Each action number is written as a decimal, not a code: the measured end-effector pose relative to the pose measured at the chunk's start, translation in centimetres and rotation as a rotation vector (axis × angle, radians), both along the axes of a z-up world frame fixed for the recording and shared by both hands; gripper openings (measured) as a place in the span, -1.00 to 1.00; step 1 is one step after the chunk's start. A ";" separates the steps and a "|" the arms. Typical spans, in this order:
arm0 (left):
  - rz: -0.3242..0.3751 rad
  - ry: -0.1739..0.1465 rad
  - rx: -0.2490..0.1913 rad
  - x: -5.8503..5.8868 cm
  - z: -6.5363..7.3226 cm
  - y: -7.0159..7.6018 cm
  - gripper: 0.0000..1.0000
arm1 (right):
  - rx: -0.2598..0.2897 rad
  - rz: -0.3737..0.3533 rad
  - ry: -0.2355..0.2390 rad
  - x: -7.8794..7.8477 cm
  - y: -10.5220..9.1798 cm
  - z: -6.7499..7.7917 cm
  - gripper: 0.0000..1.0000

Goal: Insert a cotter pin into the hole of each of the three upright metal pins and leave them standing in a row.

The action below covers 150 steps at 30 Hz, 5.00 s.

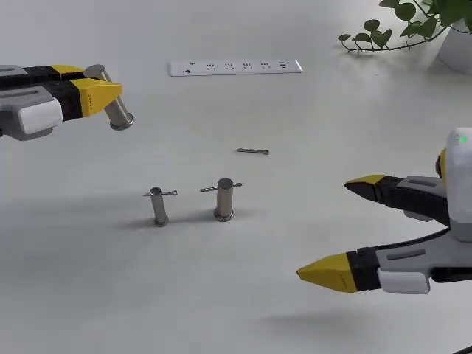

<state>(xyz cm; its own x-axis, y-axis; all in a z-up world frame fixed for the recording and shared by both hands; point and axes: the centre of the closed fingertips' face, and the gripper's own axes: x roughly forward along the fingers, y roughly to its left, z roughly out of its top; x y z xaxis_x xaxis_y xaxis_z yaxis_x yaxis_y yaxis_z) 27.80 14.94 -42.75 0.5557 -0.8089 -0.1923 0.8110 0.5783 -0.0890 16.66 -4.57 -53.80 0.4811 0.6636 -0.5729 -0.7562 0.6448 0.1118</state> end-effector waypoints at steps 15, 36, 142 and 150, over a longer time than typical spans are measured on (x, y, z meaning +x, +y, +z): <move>-0.188 0.042 0.045 -5.9 -2.8 -4.5 -0.82 | 0.001 0.015 0.012 -0.8 0.4 -0.2 0.86; -0.307 0.121 0.158 -10.5 -9.7 -8.7 -0.81 | 0.025 0.019 0.016 -1.1 0.8 0.0 0.94; -0.051 0.275 0.106 -12.0 -12.7 -1.7 0.97 | -0.009 0.047 0.057 -1.1 1.0 -0.8 0.92; -0.058 0.300 0.129 -12.8 -13.5 -1.7 0.97 | -0.037 0.061 0.051 -0.3 0.8 -0.7 0.91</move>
<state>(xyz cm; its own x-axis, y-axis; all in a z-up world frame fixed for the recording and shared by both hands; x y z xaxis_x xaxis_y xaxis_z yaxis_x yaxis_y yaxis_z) 14.98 13.22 -56.28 0.4125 -0.7960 -0.4431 0.7915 0.5539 -0.2582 16.37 -3.81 -54.47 0.4098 0.6687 -0.6204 -0.7882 0.6020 0.1282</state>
